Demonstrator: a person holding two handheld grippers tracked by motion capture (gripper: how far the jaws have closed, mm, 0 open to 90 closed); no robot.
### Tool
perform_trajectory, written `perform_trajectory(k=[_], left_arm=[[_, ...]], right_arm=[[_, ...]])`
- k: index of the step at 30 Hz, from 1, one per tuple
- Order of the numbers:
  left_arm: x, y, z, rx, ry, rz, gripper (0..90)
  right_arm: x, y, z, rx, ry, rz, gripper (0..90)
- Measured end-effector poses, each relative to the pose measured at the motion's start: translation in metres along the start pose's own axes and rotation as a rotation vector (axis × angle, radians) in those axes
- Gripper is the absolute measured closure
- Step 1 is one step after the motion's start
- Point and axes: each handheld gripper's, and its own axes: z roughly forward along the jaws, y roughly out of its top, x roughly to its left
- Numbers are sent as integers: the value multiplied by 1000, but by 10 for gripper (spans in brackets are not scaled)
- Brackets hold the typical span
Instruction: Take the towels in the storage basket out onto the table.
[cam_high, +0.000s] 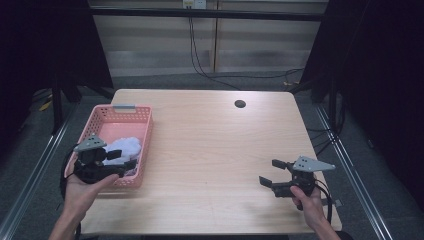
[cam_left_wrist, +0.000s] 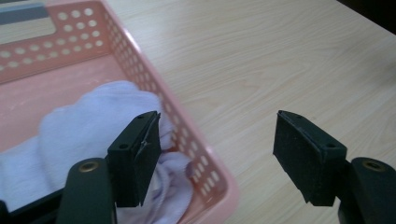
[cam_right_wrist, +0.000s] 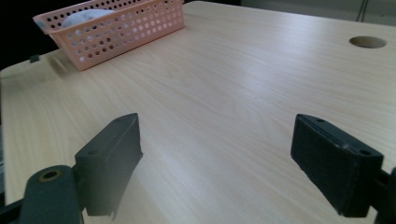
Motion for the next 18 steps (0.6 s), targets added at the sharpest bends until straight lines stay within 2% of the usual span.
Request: perform_trajectory(k=[1, 3, 5, 7, 10, 11, 14, 15, 16, 18], left_arm=[[0, 0, 0, 0, 0, 0, 313], [18, -1, -3, 21, 15, -42, 312], [29, -3, -3, 24, 25, -88, 322], [37, -3, -2, 37, 58, -110, 337], [45, -3, -1, 46, 78, -107, 342], [52, -3, 0, 71, 81, -108, 331], [63, -1, 6, 132, 97, -66, 295], [63, -1, 6, 132, 97, -66, 278], [72, 0, 9, 173, 99, -57, 262], [78, 1, 13, 184, 113, -94, 187]], right_arm=[[0, 0, 0, 0, 0, 0, 159], [1, 1, 1, -3, -6, -17, 159], [3, 0, 2, 10, -10, -29, 160], [4, -1, 3, 14, -14, -40, 165], [5, -1, 3, 21, -30, -50, 169], [5, -1, 4, 21, -31, -51, 169], [4, -2, 5, 31, -23, -41, 169], [4, -2, 5, 31, -23, -41, 169], [4, -2, 6, 40, -24, -33, 168], [3, -2, 7, 43, -17, -30, 169]])
